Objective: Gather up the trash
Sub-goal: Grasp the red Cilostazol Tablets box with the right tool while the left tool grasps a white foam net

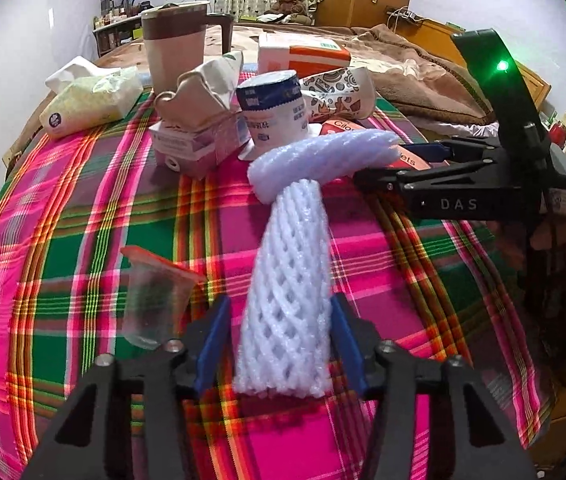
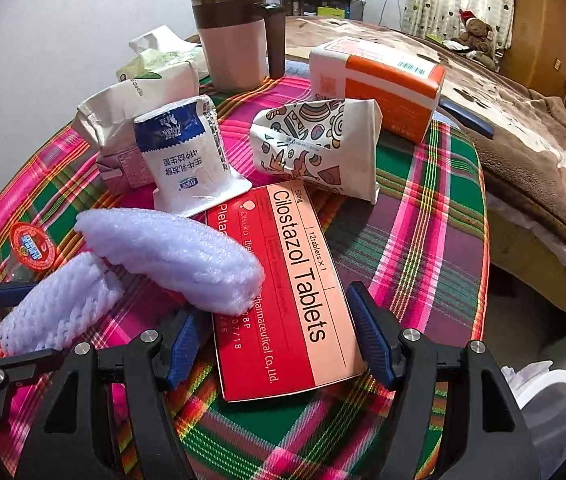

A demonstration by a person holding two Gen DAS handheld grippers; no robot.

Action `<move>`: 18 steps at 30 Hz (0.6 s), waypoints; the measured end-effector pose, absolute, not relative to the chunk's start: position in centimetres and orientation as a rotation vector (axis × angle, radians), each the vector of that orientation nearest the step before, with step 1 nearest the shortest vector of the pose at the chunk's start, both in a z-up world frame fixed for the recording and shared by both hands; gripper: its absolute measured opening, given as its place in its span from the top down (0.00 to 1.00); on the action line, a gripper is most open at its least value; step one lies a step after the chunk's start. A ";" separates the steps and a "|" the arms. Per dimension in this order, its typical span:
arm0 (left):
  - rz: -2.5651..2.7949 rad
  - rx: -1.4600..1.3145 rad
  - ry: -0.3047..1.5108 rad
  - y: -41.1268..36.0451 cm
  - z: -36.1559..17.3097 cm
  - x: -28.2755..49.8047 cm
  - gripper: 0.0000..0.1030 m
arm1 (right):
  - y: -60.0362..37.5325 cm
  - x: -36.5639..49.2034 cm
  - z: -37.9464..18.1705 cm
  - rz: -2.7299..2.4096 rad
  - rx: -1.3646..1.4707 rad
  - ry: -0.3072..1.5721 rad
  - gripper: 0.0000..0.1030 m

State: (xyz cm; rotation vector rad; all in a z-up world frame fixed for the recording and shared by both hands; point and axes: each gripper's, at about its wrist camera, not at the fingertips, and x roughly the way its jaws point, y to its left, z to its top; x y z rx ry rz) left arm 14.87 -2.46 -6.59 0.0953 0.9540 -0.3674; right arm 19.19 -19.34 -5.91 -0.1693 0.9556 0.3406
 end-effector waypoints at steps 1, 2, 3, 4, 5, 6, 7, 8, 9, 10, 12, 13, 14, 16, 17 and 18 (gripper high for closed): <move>-0.367 0.094 0.951 -2.5 -6.5 14.9 0.58 | -19.3 19.2 -5.9 0.339 -0.171 0.957 0.32; -0.372 0.087 0.951 -2.4 -6.4 14.8 0.59 | -19.4 19.0 -5.9 0.335 -0.175 0.957 0.33; -0.375 0.083 0.951 -2.4 -6.4 14.9 0.60 | -19.4 18.9 -5.9 0.330 -0.176 0.955 0.33; -0.373 0.079 0.950 -2.4 -6.4 14.9 0.61 | -19.5 18.8 -5.9 0.326 -0.176 0.955 0.33; -0.372 0.077 0.951 -2.4 -6.4 14.9 0.62 | -19.6 18.6 -5.8 0.321 -0.174 0.954 0.33; -0.373 0.073 0.950 -2.4 -6.4 14.8 0.62 | -19.7 18.5 -5.8 0.312 -0.173 0.954 0.33; -0.373 0.068 0.948 -2.4 -6.3 14.8 0.62 | -19.8 18.4 -5.8 0.307 -0.170 0.954 0.33; -0.373 0.060 0.946 -2.4 -6.3 14.7 0.63 | -20.1 18.2 -5.7 0.302 -0.161 0.953 0.33; -0.374 0.055 0.943 -2.4 -6.3 14.5 0.63 | -20.2 18.0 -5.6 0.299 -0.151 0.955 0.33; -0.373 0.051 0.939 -2.3 -6.3 14.4 0.64 | -20.4 17.9 -5.6 0.296 -0.142 0.957 0.33; -0.375 0.042 0.930 -2.3 -6.1 14.1 0.64 | -20.9 17.3 -5.4 0.284 -0.128 0.954 0.33; -0.377 0.040 0.926 -2.3 -6.0 14.0 0.65 | -21.2 17.1 -5.4 0.282 -0.121 0.954 0.33; -0.378 0.031 0.922 -2.2 -5.9 13.9 0.65 | -21.5 16.7 -5.3 0.279 -0.105 0.955 0.33; -0.394 0.006 0.928 -2.0 -5.8 13.8 0.65 | -22.1 16.0 -5.1 0.284 -0.071 0.953 0.34; -0.393 0.001 0.926 -2.0 -5.8 13.7 0.65 | -22.4 15.5 -5.0 0.292 -0.045 0.953 0.34; -0.390 0.004 0.922 -2.0 -5.7 13.5 0.65 | -22.6 15.2 -4.9 0.295 -0.030 0.955 0.34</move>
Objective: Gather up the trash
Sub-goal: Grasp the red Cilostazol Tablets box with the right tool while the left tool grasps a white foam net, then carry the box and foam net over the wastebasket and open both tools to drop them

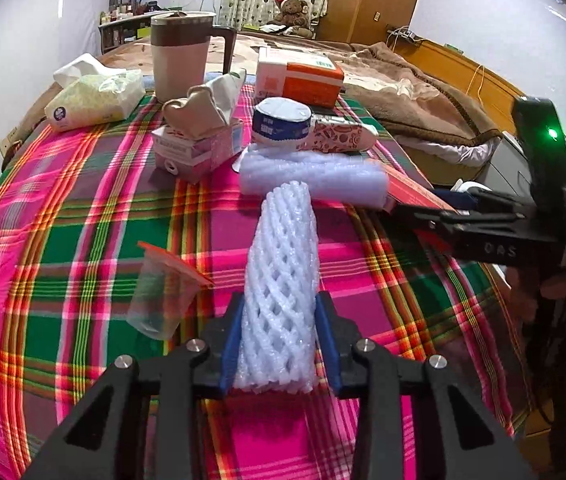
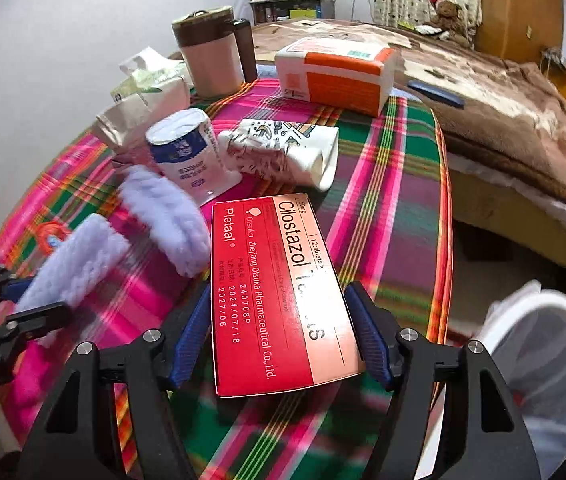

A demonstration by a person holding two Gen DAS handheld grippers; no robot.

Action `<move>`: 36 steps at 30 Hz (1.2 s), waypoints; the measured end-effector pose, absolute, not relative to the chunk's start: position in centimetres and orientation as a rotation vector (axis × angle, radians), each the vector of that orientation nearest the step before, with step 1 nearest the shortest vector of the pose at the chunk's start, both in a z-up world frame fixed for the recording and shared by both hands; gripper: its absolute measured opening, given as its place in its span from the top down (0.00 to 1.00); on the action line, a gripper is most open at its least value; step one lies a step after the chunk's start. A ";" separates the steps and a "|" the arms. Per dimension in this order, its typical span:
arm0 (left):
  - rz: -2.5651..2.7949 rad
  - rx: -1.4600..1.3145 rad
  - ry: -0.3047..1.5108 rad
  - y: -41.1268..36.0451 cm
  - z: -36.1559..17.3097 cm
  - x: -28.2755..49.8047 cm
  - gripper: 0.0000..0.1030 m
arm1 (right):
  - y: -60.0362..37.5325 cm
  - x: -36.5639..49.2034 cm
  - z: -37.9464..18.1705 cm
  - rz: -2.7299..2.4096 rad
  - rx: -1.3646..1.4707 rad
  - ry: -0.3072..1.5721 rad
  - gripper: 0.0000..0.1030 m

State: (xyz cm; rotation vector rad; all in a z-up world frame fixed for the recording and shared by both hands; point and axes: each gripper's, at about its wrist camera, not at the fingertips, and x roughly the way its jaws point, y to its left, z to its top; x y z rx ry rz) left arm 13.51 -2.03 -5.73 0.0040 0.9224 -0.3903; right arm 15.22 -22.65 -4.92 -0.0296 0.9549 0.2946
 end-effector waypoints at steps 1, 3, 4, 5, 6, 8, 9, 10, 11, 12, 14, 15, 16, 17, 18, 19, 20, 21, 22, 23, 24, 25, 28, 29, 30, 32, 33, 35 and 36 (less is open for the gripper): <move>-0.390 0.006 0.920 -2.0 -5.7 13.4 0.65 | -22.8 14.9 -4.9 0.294 -0.018 0.956 0.34; -0.396 -0.002 0.914 -2.1 -5.5 13.0 0.65 | -23.2 14.0 -4.8 0.304 0.014 0.949 0.34; -0.398 -0.001 0.911 -2.2 -5.4 12.9 0.65 | -23.4 13.7 -4.7 0.309 0.030 0.948 0.34; -0.401 0.000 0.907 -2.3 -5.3 12.8 0.65 | -23.5 13.3 -4.7 0.308 0.044 0.945 0.34; -0.405 0.001 0.901 -2.4 -5.1 12.7 0.65 | -23.7 12.8 -4.7 0.303 0.052 0.941 0.34; -0.404 0.007 0.895 -2.8 -4.9 12.6 0.65 | -23.8 12.0 -4.7 0.292 0.061 0.930 0.34; -0.407 0.010 0.890 -3.1 -4.7 12.6 0.65 | -23.9 11.6 -4.6 0.291 0.069 0.925 0.34; -0.413 0.012 0.884 -3.4 -4.5 12.7 0.65 | -24.1 11.1 -4.4 0.275 0.074 0.918 0.34; -0.421 0.013 0.879 -3.7 -4.3 12.7 0.65 | -24.3 10.8 -4.2 0.264 0.075 0.909 0.34; -0.435 0.014 0.875 -4.1 -4.1 12.7 0.65 | -24.6 10.2 -3.9 0.251 0.079 0.892 0.34; -0.462 0.022 0.869 -5.2 -3.8 12.8 0.65 | -25.2 9.2 -3.3 0.223 0.087 0.872 0.34; -0.477 0.021 0.867 -5.6 -3.6 12.7 0.65 | -25.5 8.8 -3.1 0.202 0.083 0.865 0.34; -0.496 0.021 0.866 -6.1 -3.4 12.8 0.65 | -25.9 8.4 -2.9 0.184 0.078 0.858 0.34; -0.512 0.023 0.866 -6.7 -3.3 12.9 0.65 | -26.4 7.9 -2.6 0.161 0.073 0.846 0.34; -0.523 0.031 0.865 -7.3 -3.2 13.0 0.65 | -26.8 7.6 -2.4 0.145 0.075 0.841 0.34; -0.535 0.038 0.861 -8.0 -3.0 13.1 0.65 | -27.3 7.3 -2.3 0.130 0.079 0.838 0.34; -0.551 0.037 0.858 -8.6 -2.8 13.2 0.65 | -28.1 7.0 -2.1 0.107 0.089 0.832 0.34; -0.567 0.036 0.857 -9.2 -2.7 13.2 0.65 | -28.6 6.7 -2.0 0.091 0.097 0.826 0.34; -0.586 0.043 0.854 -10.0 -2.5 13.2 0.65 | -29.3 6.3 -1.9 0.074 0.106 0.819 0.34; -0.602 0.052 0.851 -10.9 -2.3 13.2 0.65 | -30.2 5.9 -1.7 0.049 0.119 0.810 0.34; -0.620 0.061 0.851 -11.6 -2.2 13.2 0.65 | -31.0 5.6 -1.5 0.027 0.131 0.804 0.34; -0.647 0.067 0.852 -12.6 -2.1 13.2 0.65 | -31.6 5.2 -1.4 0.007 0.139 0.798 0.34; -0.696 0.086 0.852 -15.4 -1.9 13.2 0.65 | -33.9 4.1 -0.9 -0.071 0.157 0.781 0.34; -0.713 0.091 0.849 -16.3 -1.8 13.2 0.65 | -34.9 3.8 -0.9 -0.102 0.170 0.774 0.34; -0.732 0.097 0.851 -17.3 -1.8 13.3 0.65 | -35.5 3.6 -0.9 -0.119 0.179 0.774 0.34; -0.740 0.105 0.849 -18.9 -1.7 13.3 0.65 | -36.6 3.4 -1.2 -0.147 0.192 0.783 0.34; -0.733 0.122 0.845 -19.8 -1.6 13.2 0.65 | -37.0 3.3 -1.4 -0.160 0.193 0.787 0.34; -0.810 0.095 0.855 -21.2 -1.3 13.0 0.64 | -37.7 2.9 -1.5 -0.180 0.205 0.777 0.34; -0.817 0.104 0.861 -22.0 -1.2 13.0 0.64 | -38.1 2.8 -1.7 -0.187 0.222 0.779 0.34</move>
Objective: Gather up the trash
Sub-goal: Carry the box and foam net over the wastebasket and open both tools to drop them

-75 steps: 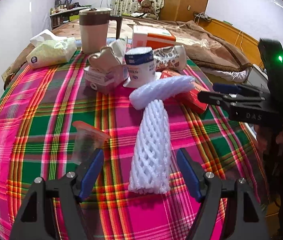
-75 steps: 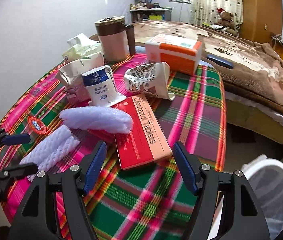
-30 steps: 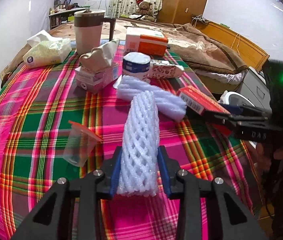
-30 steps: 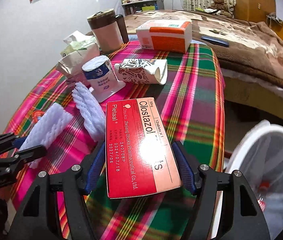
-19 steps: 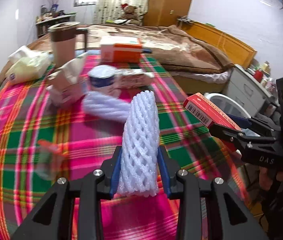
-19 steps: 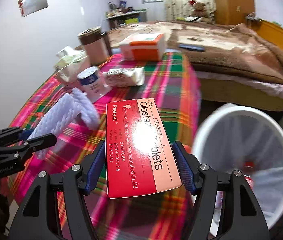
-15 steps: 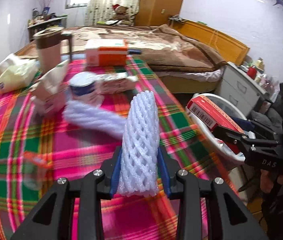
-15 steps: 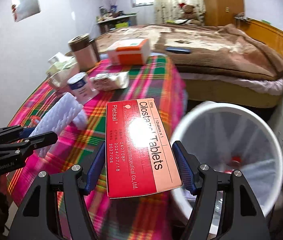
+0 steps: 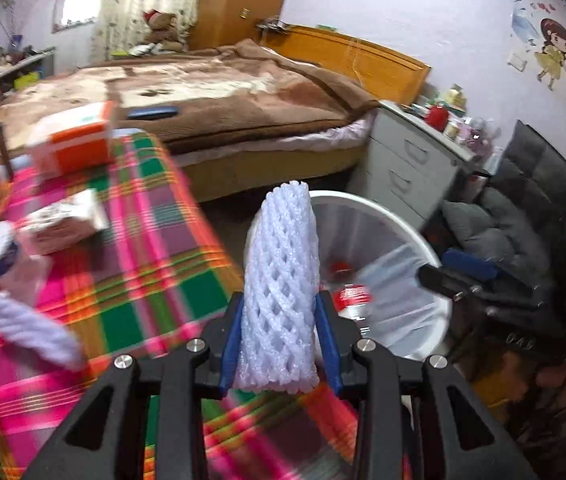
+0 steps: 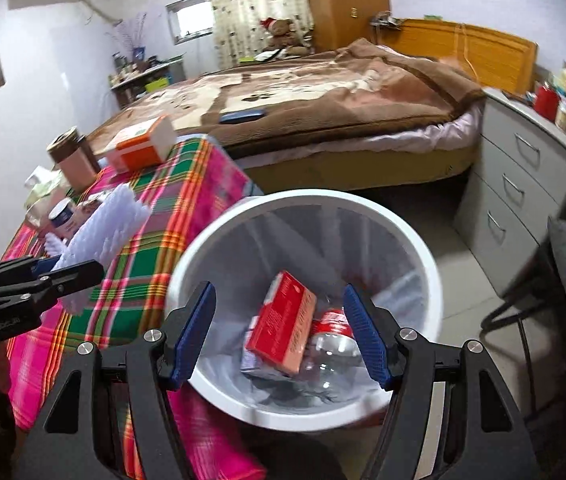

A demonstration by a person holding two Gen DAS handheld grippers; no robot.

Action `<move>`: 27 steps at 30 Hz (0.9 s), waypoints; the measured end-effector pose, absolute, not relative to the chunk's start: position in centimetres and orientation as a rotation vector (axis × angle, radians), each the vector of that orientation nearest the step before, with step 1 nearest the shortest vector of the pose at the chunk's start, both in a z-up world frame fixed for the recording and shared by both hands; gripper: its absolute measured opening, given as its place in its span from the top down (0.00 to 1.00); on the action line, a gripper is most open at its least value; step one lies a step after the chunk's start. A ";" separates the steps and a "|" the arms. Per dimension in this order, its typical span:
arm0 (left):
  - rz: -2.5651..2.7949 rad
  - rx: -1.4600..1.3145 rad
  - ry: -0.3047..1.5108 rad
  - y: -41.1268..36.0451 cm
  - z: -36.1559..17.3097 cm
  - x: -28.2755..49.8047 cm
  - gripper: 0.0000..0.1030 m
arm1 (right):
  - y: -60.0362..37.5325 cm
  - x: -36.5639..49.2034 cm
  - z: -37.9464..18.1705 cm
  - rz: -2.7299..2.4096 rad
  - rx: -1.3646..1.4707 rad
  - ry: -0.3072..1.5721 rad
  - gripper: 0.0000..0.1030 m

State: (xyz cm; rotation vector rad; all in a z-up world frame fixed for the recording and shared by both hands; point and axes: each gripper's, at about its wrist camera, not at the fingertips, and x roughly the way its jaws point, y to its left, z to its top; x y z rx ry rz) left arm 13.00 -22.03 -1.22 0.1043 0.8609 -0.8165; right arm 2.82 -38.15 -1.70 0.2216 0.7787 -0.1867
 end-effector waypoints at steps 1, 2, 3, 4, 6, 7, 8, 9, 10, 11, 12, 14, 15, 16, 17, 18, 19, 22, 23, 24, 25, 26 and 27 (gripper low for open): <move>-0.811 0.132 0.855 -23.0 -1.2 12.9 0.64 | -38.6 2.5 -1.7 -0.191 0.227 0.777 0.34; -0.810 0.154 0.853 -23.7 -1.3 12.9 0.64 | -38.8 2.3 -1.8 -0.203 0.230 0.773 0.34; -0.828 0.159 0.867 -24.5 -1.4 12.9 0.64 | -39.0 2.3 -1.9 -0.219 0.226 0.773 0.34; -0.849 0.151 0.886 -25.0 -1.6 13.1 0.64 | -39.2 2.1 -1.8 -0.227 0.221 0.774 0.34; -0.842 0.173 0.893 -26.0 -1.9 13.1 0.64 | -39.6 1.9 -1.9 -0.229 0.230 0.778 0.34; -0.850 0.176 0.895 -26.5 -1.9 13.2 0.64 | -39.8 1.9 -1.9 -0.231 0.238 0.778 0.34; -0.861 0.170 0.898 -26.9 -2.0 13.3 0.63 | -40.2 1.7 -1.9 -0.239 0.245 0.772 0.34; -0.862 0.168 0.904 -27.1 -2.1 13.4 0.62 | -40.4 1.7 -1.8 -0.250 0.244 0.770 0.34; -0.852 0.178 0.908 -27.5 -2.2 13.6 0.58 | -40.6 1.6 -1.8 -0.264 0.241 0.769 0.34; -0.845 0.185 0.910 -27.9 -2.4 13.7 0.56 | -41.0 1.4 -1.9 -0.270 0.242 0.767 0.34; -0.852 0.186 0.917 -28.2 -2.5 13.8 0.51 | -41.1 1.4 -1.9 -0.274 0.247 0.767 0.34; -0.870 0.179 0.930 -28.5 -2.8 13.8 0.33 | -41.5 1.3 -2.1 -0.281 0.262 0.765 0.34; -0.874 0.176 0.929 -28.6 -2.9 13.7 0.33 | -41.6 1.3 -2.1 -0.284 0.265 0.767 0.34; -0.882 0.177 0.928 -28.8 -3.0 13.6 0.33 | -41.6 1.3 -2.2 -0.285 0.267 0.770 0.34; -0.881 0.174 0.926 -28.7 -3.0 13.5 0.33 | -41.6 1.3 -2.2 -0.285 0.268 0.769 0.34; -0.873 0.168 0.925 -28.5 -3.0 13.5 0.33 | -41.6 1.3 -2.3 -0.286 0.267 0.768 0.34; -0.871 0.160 0.924 -28.3 -2.9 13.5 0.33 | -41.5 1.4 -2.3 -0.285 0.265 0.771 0.34; -0.855 0.133 0.926 -27.1 -2.9 13.7 0.33 | -41.3 1.4 -2.2 -0.276 0.261 0.773 0.34; -0.848 0.126 0.928 -26.7 -2.9 13.8 0.33 | -41.3 1.4 -2.2 -0.274 0.258 0.773 0.34; -0.837 0.119 0.925 -26.2 -2.8 13.9 0.33 | -41.2 1.5 -2.1 -0.274 0.256 0.773 0.34; -0.832 0.111 0.920 -25.6 -2.7 13.9 0.33 | -41.1 1.5 -2.1 -0.271 0.257 0.773 0.34; -0.828 0.104 0.917 -25.0 -2.6 13.8 0.33 | -40.9 1.5 -2.0 -0.263 0.257 0.769 0.34; -0.817 0.097 0.916 -24.4 -2.5 13.9 0.33 | -40.7 1.6 -2.0 -0.258 0.256 0.767 0.34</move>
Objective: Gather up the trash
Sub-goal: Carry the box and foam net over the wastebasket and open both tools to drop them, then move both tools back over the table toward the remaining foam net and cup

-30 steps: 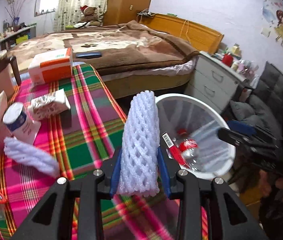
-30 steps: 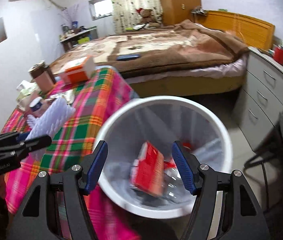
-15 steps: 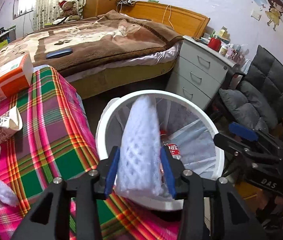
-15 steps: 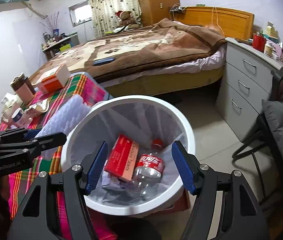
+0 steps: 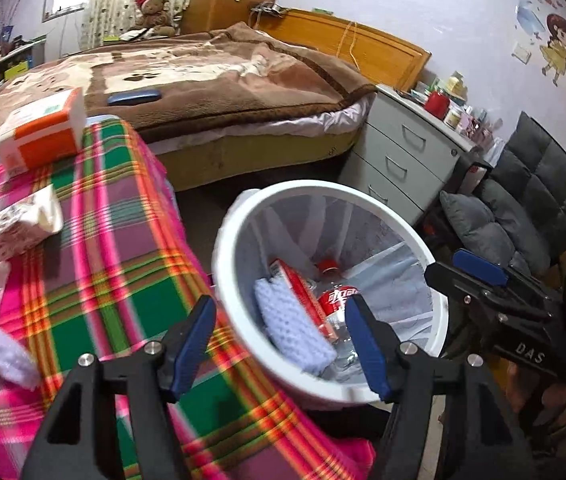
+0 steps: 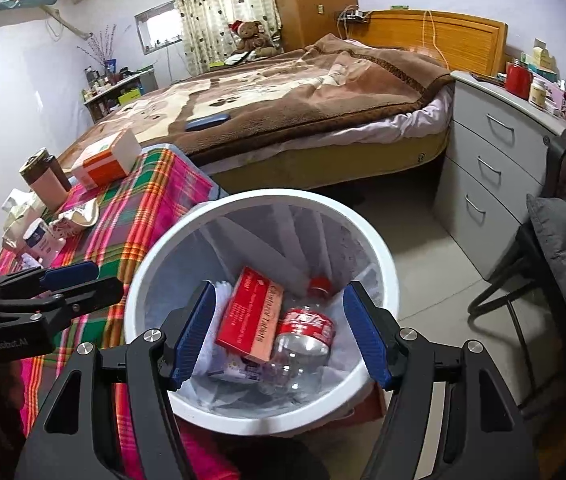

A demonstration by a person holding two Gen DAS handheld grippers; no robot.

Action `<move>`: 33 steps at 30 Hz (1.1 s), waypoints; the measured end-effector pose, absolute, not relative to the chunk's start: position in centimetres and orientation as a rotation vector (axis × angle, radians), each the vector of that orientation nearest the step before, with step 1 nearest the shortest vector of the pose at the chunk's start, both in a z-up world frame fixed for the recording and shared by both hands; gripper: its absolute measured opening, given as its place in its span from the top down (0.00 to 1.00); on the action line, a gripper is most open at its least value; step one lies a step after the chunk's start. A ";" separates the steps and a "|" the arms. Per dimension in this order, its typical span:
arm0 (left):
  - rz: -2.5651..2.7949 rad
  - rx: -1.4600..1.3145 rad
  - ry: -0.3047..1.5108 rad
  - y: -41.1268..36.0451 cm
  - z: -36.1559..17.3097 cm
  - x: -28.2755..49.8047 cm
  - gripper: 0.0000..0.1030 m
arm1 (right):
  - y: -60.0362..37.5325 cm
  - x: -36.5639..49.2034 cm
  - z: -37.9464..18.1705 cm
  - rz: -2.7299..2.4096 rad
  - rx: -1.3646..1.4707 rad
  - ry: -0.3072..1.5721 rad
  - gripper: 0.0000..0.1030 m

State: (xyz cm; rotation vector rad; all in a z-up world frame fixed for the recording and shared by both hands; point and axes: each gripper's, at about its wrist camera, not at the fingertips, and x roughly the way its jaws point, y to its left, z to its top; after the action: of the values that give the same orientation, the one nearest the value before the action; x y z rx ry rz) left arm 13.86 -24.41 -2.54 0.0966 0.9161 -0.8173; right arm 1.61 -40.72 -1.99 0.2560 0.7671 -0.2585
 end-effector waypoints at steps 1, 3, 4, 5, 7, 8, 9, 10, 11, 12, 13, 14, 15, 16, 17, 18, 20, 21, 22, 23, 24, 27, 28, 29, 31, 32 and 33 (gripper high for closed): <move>-0.810 0.088 0.915 -23.8 -2.5 13.9 0.33 | -40.4 1.7 -2.0 -0.254 0.254 0.767 0.34; -0.791 0.070 0.908 -22.5 -2.3 14.1 0.33 | -39.9 2.0 -2.0 -0.240 0.251 0.766 0.34; -0.778 0.060 0.900 -21.8 -2.2 14.1 0.33 | -39.6 2.2 -1.9 -0.231 0.248 0.767 0.34; -0.768 0.049 0.894 -21.0 -2.1 14.1 0.33 | -39.3 2.4 -1.9 -0.224 0.244 0.767 0.34; -0.746 0.033 0.886 -19.6 -2.0 14.2 0.33 | -38.4 2.8 -1.9 -0.202 0.234 0.768 0.34; -0.737 0.027 0.881 -19.0 -1.9 14.2 0.33 | -38.0 2.9 -1.8 -0.193 0.231 0.767 0.34; -0.721 0.027 0.878 -18.3 -1.9 14.3 0.33 | -37.7 3.1 -1.8 -0.185 0.228 0.764 0.34; -0.703 0.031 0.871 -17.8 -1.8 14.3 0.33 | -37.4 3.2 -1.7 -0.178 0.226 0.764 0.34; -0.687 0.034 0.862 -17.1 -1.7 14.3 0.33 | -37.1 3.4 -1.7 -0.170 0.224 0.763 0.34; -0.671 0.033 0.856 -16.4 -1.6 14.3 0.33 | -36.7 3.6 -1.7 -0.161 0.221 0.763 0.34; -0.662 0.026 0.852 -15.8 -1.6 14.3 0.33 | -36.4 3.8 -1.6 -0.155 0.219 0.763 0.34; -0.658 0.016 0.849 -15.1 -1.5 14.2 0.33 | -36.0 4.0 -1.6 -0.145 0.216 0.762 0.34; -0.649 0.009 0.846 -14.4 -1.5 14.2 0.33 | -35.6 4.1 -1.6 -0.133 0.212 0.760 0.34; -0.627 0.010 0.837 -13.6 -1.4 14.2 0.33 | -35.2 4.3 -1.6 -0.122 0.208 0.760 0.34; -0.611 0.018 0.827 -13.1 -1.3 14.1 0.33 | -34.8 4.5 -1.5 -0.110 0.203 0.760 0.34; -0.593 0.029 0.817 -12.4 -1.2 14.0 0.33 | -34.3 4.7 -1.4 -0.095 0.194 0.756 0.34; -0.572 0.035 0.809 -11.2 -1.1 13.9 0.33 | -33.5 5.1 -1.3 -0.073 0.180 0.753 0.34; -0.564 0.033 0.805 -10.7 -1.1 13.8 0.33 | -33.0 5.4 -1.2 -0.059 0.173 0.753 0.34; -0.549 0.030 0.803 -9.9 -1.1 13.8 0.33 | -32.6 5.6 -1.2 -0.049 0.168 0.753 0.34; -0.538 0.031 0.802 -9.3 -1.1 13.7 0.33 | -32.0 5.8 -1.2 -0.034 0.162 0.755 0.34; -0.523 0.033 0.798 -8.5 -1.1 13.7 0.33 | -31.6 6.0 -1.2 -0.023 0.156 0.757 0.34; -0.487 0.028 0.785 -6.0 -1.3 13.5 0.33 | -30.2 6.8 -1.3 0.021 0.133 0.766 0.34; -0.477 0.026 0.781 -5.3 -1.3 13.3 0.33 | -29.5 7.1 -1.4 0.040 0.123 0.769 0.34; -0.468 0.022 0.778 -4.5 -1.3 13.2 0.33 | -28.8 7.5 -1.4 0.053 0.114 0.773 0.34; -0.442 0.019 0.782 -2.9 -1.6 13.2 0.33 | -27.7 8.0 -1.4 0.079 0.097 0.774 0.34; -0.423 0.019 0.783 -2.1 -1.7 13.2 0.33 | -27.1 8.4 -1.4 0.097 0.087 0.776 0.34; -0.410 0.019 0.787 -1.4 -1.9 13.2 0.33 | -26.4 8.7 -1.4 0.115 0.076 0.779 0.34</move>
State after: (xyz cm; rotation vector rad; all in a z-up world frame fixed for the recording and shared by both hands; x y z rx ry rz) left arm 13.21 -1.40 -1.95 0.0190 0.7868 -0.4098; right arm 8.75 -26.42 -1.45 0.0764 0.7788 0.1146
